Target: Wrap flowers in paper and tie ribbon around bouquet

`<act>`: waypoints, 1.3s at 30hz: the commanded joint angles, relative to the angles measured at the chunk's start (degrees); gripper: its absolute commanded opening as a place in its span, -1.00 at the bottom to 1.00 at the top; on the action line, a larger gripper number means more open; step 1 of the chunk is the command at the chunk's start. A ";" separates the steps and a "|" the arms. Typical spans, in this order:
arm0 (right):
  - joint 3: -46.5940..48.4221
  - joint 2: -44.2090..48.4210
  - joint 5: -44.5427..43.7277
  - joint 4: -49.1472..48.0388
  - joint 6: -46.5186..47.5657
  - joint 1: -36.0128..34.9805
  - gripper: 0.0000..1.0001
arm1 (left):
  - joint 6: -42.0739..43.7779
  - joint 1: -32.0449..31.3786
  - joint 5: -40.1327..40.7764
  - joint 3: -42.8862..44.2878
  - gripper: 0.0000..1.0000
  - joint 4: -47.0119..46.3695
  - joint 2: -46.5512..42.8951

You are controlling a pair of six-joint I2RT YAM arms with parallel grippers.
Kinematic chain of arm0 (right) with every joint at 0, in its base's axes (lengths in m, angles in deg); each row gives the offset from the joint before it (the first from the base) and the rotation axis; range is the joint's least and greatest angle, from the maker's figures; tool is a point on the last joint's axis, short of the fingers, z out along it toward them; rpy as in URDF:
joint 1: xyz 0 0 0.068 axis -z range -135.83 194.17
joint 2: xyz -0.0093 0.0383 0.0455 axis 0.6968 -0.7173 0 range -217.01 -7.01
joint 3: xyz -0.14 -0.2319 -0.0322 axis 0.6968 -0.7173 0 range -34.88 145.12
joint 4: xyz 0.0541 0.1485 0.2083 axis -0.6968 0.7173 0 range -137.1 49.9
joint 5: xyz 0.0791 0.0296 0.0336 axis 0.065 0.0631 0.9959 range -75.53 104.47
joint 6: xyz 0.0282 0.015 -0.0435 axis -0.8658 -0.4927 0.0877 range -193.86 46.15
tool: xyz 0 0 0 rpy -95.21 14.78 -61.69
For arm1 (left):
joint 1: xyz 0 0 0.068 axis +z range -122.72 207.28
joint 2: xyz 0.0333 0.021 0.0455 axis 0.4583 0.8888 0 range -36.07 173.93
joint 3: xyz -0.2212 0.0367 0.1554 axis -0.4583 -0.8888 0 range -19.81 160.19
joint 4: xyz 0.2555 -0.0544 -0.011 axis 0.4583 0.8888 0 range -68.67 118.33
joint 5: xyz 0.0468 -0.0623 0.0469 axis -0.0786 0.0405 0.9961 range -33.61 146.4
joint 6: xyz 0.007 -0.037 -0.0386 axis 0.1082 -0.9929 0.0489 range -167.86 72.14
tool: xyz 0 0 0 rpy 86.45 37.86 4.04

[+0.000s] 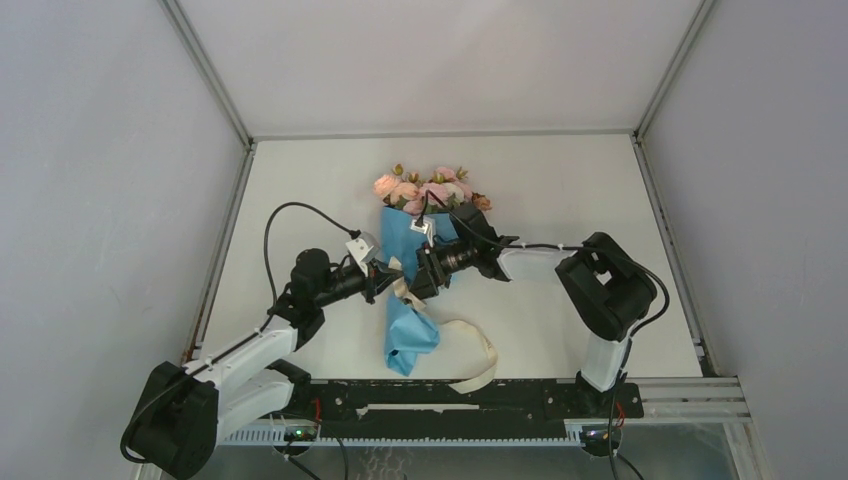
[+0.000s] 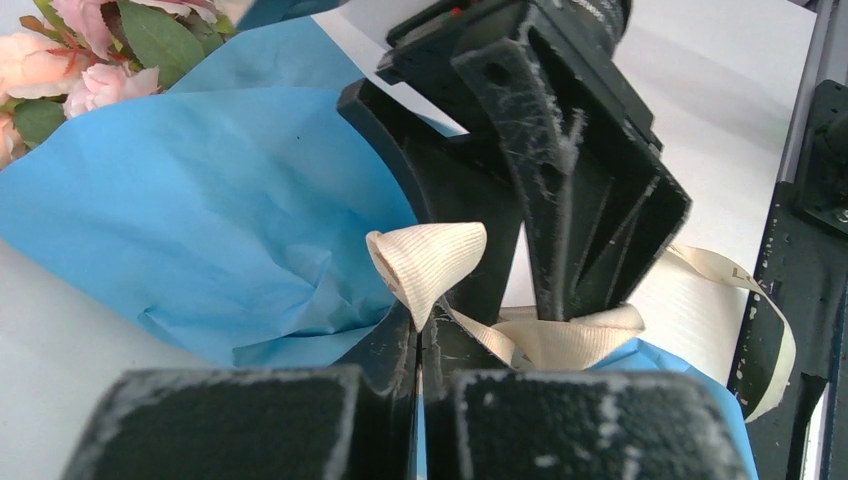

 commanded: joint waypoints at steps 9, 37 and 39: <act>-3.75 5.01 -10.38 -3.18 2.18 -4.56 0.16 | 0.37 0.69 1.06 0.99 -1.00 -0.02 -0.52; -5.51 8.31 -16.60 -0.46 1.13 -3.48 -0.35 | 0.89 0.78 0.89 0.72 -1.00 1.55 -1.65; -5.45 8.44 -15.85 0.60 2.09 -3.44 -0.25 | 0.92 0.78 0.91 0.81 -1.00 1.74 -1.64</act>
